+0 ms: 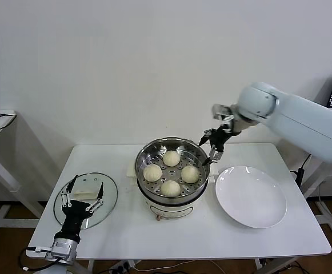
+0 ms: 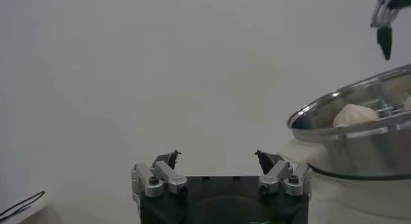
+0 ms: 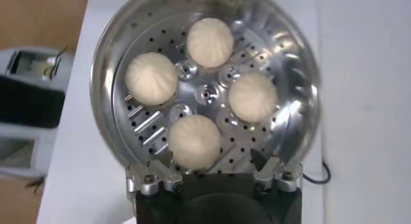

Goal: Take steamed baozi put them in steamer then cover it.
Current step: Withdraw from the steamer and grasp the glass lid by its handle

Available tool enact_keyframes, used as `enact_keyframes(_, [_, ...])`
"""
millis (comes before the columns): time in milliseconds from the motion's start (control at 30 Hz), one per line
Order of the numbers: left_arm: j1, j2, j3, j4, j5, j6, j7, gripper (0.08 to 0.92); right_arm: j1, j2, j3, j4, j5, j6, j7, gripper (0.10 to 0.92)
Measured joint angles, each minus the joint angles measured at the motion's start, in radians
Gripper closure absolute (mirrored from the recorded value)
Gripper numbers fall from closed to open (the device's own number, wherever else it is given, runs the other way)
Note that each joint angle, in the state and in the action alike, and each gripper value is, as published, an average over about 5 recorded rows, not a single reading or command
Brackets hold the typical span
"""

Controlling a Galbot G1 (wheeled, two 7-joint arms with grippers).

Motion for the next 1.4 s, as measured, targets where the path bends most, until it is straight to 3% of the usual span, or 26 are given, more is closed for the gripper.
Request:
enact_keyframes(367, [-0.019, -0.001, -0.018, -0.01, -0.021, 0.036, -0.041, 0.177, -0.483, -0.126, 0.581, 0.095, 0.153, 0.196, 0.403, 0.203])
enact_keyframes(733, [-0.034, -0.008, -0.008, 0.003, -0.028, 0.013, -0.048, 0.177, -1.081, -0.033, 1.132, 0.276, 0.198, 0.401, 0.818, 0.203])
enact_keyframes(1033, [-0.028, -0.007, -0.008, 0.01, -0.031, -0.007, -0.056, 0.177, -1.495, 0.169, 1.365, 0.417, 0.119, 0.594, 0.982, 0.203])
enact_keyframes(1400, [-0.021, -0.001, -0.027, 0.048, 0.045, -0.041, -0.08, 0.177, -1.824, 0.378, 1.471, 0.506, 0.035, 0.792, 1.069, 0.203])
